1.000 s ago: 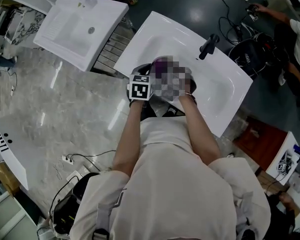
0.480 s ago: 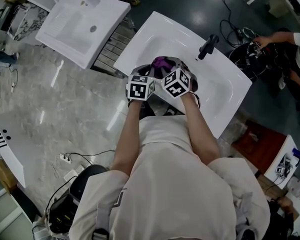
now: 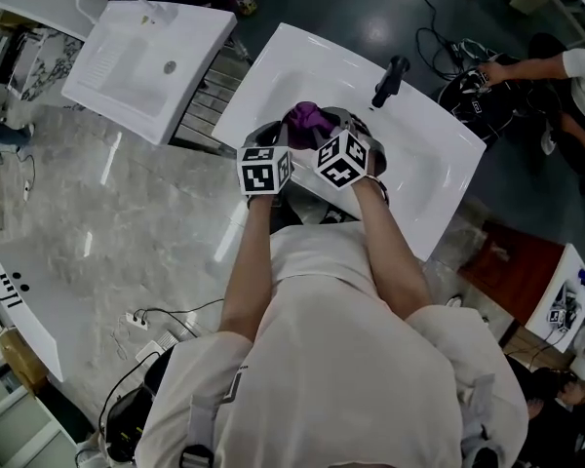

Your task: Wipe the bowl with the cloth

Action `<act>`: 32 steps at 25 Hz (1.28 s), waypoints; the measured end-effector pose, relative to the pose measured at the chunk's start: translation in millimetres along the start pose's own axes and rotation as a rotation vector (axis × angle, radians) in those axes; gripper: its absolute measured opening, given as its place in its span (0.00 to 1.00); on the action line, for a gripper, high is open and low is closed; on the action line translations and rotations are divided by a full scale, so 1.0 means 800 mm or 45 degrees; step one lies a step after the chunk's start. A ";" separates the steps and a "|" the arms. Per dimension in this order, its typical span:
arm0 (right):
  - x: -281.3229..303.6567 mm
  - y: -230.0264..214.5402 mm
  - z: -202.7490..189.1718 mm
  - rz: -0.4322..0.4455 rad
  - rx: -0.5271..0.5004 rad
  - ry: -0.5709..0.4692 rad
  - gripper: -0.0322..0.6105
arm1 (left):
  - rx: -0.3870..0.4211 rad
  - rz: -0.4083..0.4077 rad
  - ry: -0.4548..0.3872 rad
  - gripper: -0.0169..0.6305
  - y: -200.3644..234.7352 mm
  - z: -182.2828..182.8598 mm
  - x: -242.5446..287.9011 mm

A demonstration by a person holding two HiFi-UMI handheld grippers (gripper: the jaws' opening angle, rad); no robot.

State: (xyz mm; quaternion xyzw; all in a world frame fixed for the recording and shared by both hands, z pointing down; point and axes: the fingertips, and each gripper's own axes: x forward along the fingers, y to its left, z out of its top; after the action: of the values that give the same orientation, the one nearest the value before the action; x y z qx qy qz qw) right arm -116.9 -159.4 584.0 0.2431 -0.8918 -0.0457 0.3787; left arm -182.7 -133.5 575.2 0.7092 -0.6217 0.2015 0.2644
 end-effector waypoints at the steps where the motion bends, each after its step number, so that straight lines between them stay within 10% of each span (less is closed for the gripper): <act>1: 0.000 0.001 -0.003 0.000 -0.022 0.007 0.20 | -0.002 0.013 -0.004 0.06 0.001 0.000 0.000; 17: 0.007 0.073 -0.012 0.208 -0.536 0.107 0.19 | -0.106 -0.103 -0.032 0.06 -0.017 0.010 0.001; 32: -0.008 -0.007 -0.003 -0.115 -0.254 0.043 0.19 | 0.182 -0.155 0.060 0.05 -0.059 0.013 0.015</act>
State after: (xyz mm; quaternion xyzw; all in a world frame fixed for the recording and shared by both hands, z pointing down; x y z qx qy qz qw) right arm -109.2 -160.7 580.4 0.2448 -0.8644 -0.1470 0.4138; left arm -134.7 -145.3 569.1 0.7577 -0.5551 0.2458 0.2394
